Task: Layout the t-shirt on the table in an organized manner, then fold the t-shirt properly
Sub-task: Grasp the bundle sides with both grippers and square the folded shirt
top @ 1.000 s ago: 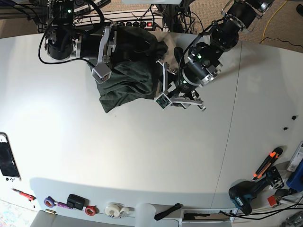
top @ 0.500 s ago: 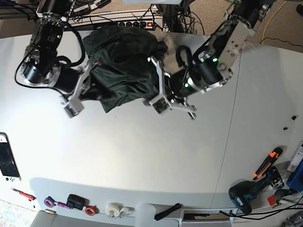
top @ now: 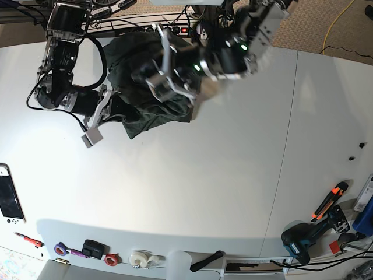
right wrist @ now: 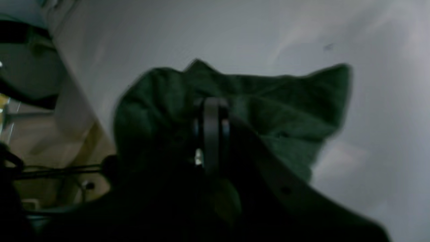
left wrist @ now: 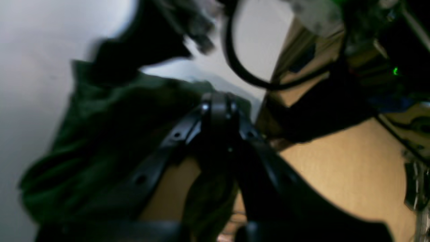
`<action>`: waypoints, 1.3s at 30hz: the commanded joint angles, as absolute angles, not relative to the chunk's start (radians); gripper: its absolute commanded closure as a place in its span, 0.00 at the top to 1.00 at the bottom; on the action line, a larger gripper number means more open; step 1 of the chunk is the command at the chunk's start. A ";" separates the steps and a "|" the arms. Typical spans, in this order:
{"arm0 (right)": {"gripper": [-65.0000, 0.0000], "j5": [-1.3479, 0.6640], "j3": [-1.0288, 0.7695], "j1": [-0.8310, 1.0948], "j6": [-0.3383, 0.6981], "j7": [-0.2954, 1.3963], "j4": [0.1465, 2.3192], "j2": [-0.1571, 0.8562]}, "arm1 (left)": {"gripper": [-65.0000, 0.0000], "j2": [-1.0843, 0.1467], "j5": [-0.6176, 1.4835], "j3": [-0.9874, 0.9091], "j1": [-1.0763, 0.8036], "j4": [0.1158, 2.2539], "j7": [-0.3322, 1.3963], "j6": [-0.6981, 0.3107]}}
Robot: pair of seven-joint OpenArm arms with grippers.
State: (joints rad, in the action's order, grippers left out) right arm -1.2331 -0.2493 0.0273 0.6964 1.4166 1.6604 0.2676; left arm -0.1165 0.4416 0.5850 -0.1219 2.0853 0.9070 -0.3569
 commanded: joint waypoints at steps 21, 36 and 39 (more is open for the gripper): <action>0.00 -1.093 -0.254 0.006 0.698 1.396 1.674 0.147 | 0.00 -0.098 0.094 0.704 -0.118 1.981 0.879 -0.060; 0.00 -0.625 -0.257 0.069 0.664 1.247 1.674 0.147 | 0.00 -0.103 -0.247 0.620 -0.115 1.978 0.928 -0.059; 0.00 -0.572 -0.257 0.072 0.614 1.184 1.674 0.147 | 0.00 -0.103 -0.245 0.538 -0.110 1.978 0.927 -0.051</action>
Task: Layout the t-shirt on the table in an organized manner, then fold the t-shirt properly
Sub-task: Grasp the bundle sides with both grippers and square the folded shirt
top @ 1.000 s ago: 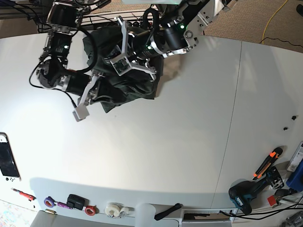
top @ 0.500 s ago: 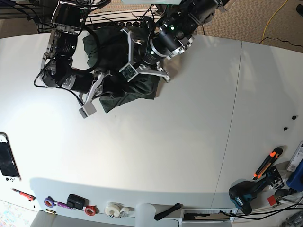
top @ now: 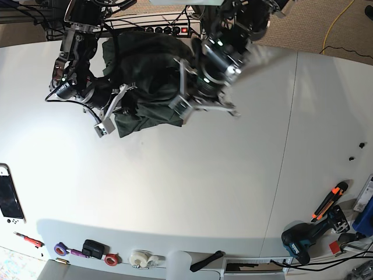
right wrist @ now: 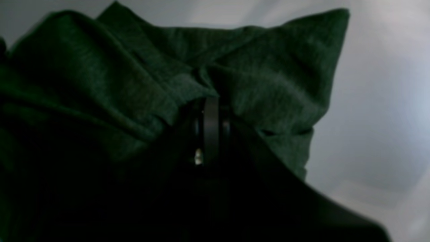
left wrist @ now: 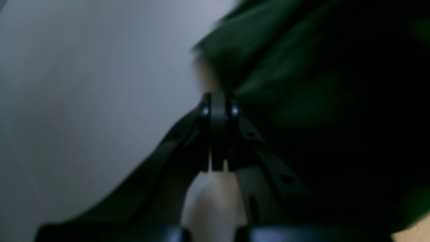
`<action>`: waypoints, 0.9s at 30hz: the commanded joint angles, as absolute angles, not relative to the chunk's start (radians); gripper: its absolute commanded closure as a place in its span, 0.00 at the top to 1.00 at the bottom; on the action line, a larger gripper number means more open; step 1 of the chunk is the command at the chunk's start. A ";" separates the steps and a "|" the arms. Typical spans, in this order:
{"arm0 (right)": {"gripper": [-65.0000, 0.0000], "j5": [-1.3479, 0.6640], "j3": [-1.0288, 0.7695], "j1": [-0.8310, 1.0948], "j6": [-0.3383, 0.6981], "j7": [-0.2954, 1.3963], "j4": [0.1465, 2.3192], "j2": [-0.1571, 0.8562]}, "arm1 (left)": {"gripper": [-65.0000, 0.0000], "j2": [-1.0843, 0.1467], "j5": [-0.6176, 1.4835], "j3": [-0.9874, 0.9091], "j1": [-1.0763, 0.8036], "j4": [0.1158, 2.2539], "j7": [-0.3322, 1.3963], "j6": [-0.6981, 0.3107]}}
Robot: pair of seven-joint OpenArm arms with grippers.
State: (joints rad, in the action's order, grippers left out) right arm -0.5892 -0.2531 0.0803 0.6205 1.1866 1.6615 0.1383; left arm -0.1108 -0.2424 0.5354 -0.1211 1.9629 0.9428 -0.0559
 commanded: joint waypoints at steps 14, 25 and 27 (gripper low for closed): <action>0.00 -0.992 -0.257 -0.034 0.698 1.245 1.675 0.166 | 0.00 -0.103 0.176 0.229 -0.056 1.979 0.936 -0.213; 0.00 -1.074 -0.254 0.004 0.698 1.396 1.673 0.152 | 0.00 -0.103 0.202 0.227 -0.055 1.979 0.935 -0.213; 0.00 -1.006 -0.254 0.018 0.698 1.396 1.673 0.152 | 0.00 -0.103 0.226 0.226 -0.055 1.979 0.935 -0.234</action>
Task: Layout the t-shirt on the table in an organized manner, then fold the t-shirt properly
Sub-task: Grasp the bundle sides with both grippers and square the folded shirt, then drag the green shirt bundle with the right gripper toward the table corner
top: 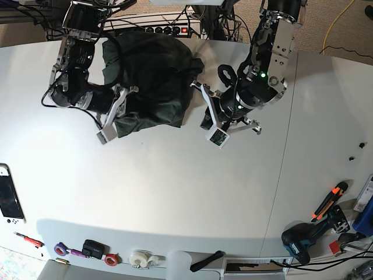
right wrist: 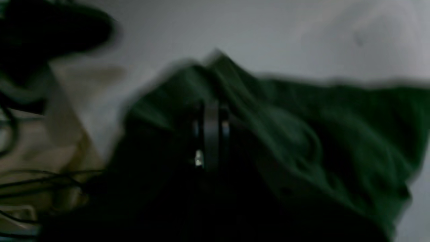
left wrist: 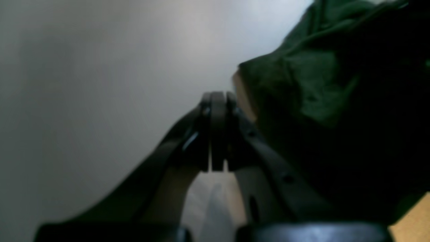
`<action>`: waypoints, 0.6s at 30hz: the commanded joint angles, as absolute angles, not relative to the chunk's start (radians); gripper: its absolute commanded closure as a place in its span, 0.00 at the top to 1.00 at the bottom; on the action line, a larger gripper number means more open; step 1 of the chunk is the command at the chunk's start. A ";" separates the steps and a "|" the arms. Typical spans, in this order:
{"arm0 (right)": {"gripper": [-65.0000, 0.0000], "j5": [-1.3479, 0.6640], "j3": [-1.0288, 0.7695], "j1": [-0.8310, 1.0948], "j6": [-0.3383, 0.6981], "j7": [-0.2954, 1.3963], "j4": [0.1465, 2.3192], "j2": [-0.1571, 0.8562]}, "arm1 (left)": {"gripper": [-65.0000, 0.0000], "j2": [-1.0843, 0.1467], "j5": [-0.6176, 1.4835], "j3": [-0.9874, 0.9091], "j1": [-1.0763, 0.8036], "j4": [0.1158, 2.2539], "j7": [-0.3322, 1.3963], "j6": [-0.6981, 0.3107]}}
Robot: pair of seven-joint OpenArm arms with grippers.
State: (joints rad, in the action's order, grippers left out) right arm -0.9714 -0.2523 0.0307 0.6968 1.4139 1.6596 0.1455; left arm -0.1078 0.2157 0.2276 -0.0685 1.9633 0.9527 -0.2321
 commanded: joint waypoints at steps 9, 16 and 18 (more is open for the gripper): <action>0.00 -0.566 -0.257 0.050 0.664 1.169 1.536 0.167 | 0.00 -0.103 0.245 0.226 -0.055 1.979 0.935 -0.237; 0.00 -0.360 -0.302 0.050 0.401 1.049 1.451 0.203 | 0.00 -0.103 0.248 0.226 -0.055 1.979 0.936 -0.238; 0.00 -0.357 -0.353 0.050 0.382 1.053 1.451 0.203 | 0.00 -0.103 0.249 0.226 -0.056 1.979 0.936 -0.238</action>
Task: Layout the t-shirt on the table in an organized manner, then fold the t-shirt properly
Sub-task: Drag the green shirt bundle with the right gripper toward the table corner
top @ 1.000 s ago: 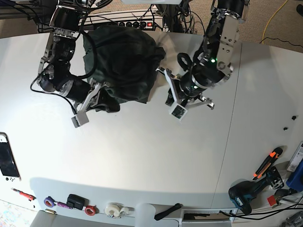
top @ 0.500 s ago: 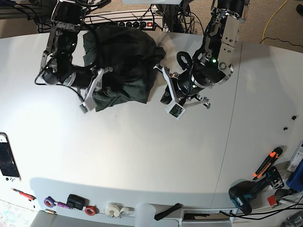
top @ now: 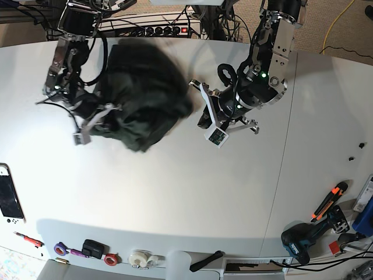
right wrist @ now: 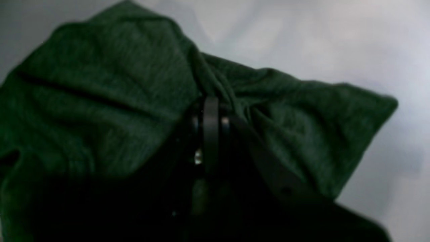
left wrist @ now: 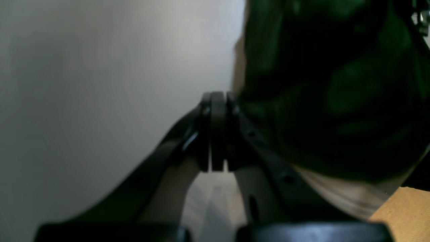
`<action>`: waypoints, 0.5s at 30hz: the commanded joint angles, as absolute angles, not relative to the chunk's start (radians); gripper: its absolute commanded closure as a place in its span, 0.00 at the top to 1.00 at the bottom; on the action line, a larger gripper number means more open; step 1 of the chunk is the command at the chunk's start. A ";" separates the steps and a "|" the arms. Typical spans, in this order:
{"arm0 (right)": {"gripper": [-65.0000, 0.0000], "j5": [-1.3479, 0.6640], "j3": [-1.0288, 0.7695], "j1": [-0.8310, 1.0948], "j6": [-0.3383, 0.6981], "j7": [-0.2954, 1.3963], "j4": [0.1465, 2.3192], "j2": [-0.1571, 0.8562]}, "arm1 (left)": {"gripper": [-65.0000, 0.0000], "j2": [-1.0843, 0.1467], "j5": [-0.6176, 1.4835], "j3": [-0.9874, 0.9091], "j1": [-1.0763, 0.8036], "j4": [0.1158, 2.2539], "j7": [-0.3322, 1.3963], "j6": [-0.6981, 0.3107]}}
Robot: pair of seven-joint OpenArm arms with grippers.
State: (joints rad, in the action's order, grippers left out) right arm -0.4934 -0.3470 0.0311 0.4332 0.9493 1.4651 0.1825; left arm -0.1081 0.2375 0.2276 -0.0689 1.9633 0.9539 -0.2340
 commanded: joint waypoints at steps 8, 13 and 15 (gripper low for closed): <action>0.00 -0.364 -0.613 0.050 0.347 1.085 1.451 0.202 | 0.00 -0.104 0.249 0.226 -0.055 1.979 0.936 -0.238; 0.00 -0.477 -0.729 0.049 0.371 1.084 1.451 0.212 | 0.00 -0.103 0.326 0.226 -0.052 1.979 0.932 -0.242; 0.00 -0.511 -0.764 0.049 0.401 1.083 1.451 0.228 | 0.00 -0.103 0.347 0.226 -0.051 1.979 0.913 -0.281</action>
State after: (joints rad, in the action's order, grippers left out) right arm -0.5522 -0.7582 0.0444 0.4183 1.0523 1.4460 0.2085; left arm -0.1078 0.3340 0.2279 -0.0681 1.9633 0.9401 -0.2832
